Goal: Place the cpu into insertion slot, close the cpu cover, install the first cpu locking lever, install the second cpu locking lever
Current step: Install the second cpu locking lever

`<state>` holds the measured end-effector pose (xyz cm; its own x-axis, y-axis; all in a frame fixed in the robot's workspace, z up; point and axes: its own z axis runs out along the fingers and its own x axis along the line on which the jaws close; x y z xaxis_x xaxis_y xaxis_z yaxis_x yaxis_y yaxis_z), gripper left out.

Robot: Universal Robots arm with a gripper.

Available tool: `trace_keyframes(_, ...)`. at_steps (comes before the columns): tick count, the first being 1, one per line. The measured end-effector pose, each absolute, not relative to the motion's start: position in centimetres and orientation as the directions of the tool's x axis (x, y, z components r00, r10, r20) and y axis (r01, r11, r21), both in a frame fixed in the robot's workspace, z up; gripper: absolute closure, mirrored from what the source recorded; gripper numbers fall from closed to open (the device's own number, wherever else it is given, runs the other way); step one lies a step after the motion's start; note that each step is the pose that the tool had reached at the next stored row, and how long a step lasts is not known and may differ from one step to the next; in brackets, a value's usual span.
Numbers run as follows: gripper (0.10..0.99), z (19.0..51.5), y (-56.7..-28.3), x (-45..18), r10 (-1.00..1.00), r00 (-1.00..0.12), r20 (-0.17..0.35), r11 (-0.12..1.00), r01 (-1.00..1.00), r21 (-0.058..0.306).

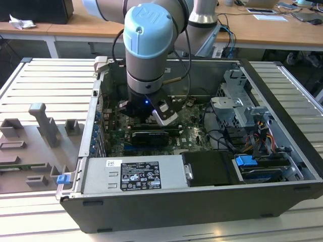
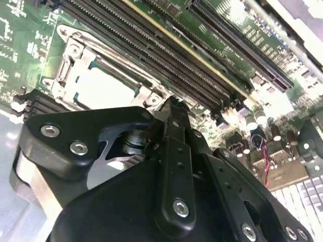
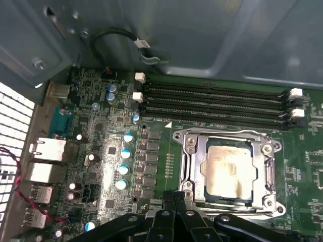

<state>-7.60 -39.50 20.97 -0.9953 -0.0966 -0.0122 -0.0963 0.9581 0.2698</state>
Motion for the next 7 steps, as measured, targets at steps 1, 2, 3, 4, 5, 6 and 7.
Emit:
trace_keyframes(1, 0.98, 21.23, -39.5, -7.61, -0.096, -0.995, -0.012, 0.958, -0.096, 0.27)
trace_keyframes(2, 0.98, 21.44, -39.5, -7.61, -0.096, -0.995, -0.012, 0.958, -0.096, 0.27)
trace_keyframes(3, 0.98, 21.69, -39.5, -7.62, -0.096, -0.995, -0.012, 0.958, -0.096, 0.27)
trace_keyframes(4, 0.98, 22.09, -39.5, -7.62, -0.096, -0.995, -0.012, 0.958, -0.096, 0.27)
trace_keyframes(5, 0.98, 22.14, -39.5, -7.61, -0.096, -0.995, -0.012, 0.958, -0.096, 0.27)
trace_keyframes(6, 0.98, 22.14, -39.5, -7.62, -0.096, -0.995, -0.012, 0.958, -0.096, 0.27)
trace_keyframes(7, 0.98, 22.15, -39.5, -7.61, -0.096, -0.995, -0.012, 0.958, -0.096, 0.27)
